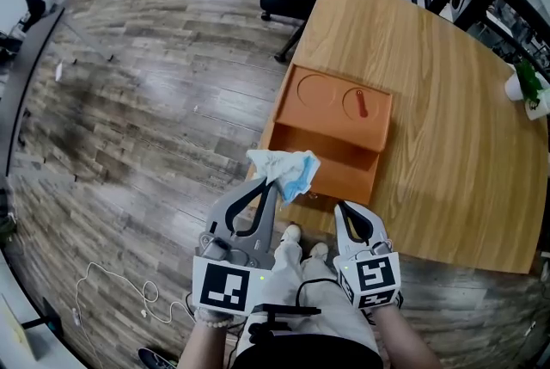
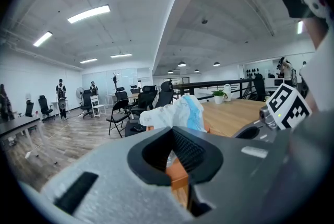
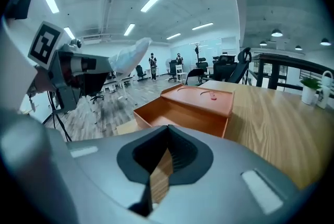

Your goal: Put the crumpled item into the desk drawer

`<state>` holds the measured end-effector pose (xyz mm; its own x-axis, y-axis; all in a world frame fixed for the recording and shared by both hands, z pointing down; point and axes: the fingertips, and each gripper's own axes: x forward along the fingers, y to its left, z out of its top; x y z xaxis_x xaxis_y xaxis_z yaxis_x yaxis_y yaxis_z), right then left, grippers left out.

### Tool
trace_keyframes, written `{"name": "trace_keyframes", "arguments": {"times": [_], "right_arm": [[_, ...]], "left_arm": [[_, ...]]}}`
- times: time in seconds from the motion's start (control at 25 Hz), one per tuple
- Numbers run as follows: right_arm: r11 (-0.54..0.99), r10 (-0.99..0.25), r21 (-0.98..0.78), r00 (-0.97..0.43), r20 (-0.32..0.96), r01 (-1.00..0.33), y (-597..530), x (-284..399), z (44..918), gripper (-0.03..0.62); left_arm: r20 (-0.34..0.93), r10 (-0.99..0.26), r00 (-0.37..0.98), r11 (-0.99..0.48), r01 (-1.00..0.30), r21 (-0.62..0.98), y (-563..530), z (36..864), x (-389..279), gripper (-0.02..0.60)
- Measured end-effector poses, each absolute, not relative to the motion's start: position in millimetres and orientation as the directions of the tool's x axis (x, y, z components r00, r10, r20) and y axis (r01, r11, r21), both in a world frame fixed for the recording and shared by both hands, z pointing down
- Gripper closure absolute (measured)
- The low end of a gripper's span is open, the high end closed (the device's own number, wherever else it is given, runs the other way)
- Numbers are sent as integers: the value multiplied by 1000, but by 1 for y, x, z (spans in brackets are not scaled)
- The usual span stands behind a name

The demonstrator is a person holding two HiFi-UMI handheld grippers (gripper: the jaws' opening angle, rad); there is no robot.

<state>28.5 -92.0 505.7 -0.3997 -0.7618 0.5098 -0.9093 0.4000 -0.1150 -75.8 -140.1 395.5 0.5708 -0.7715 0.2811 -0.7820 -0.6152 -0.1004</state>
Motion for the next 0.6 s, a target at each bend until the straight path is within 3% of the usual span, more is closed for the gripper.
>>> {"name": "trace_keyframes", "arguments": {"times": [0.6], "right_arm": [[299, -903, -64, -304, 302, -952, -101, 113, 379, 594]], "left_arm": [[192, -747, 637, -664, -733, -149, -126, 321, -43, 577]]}}
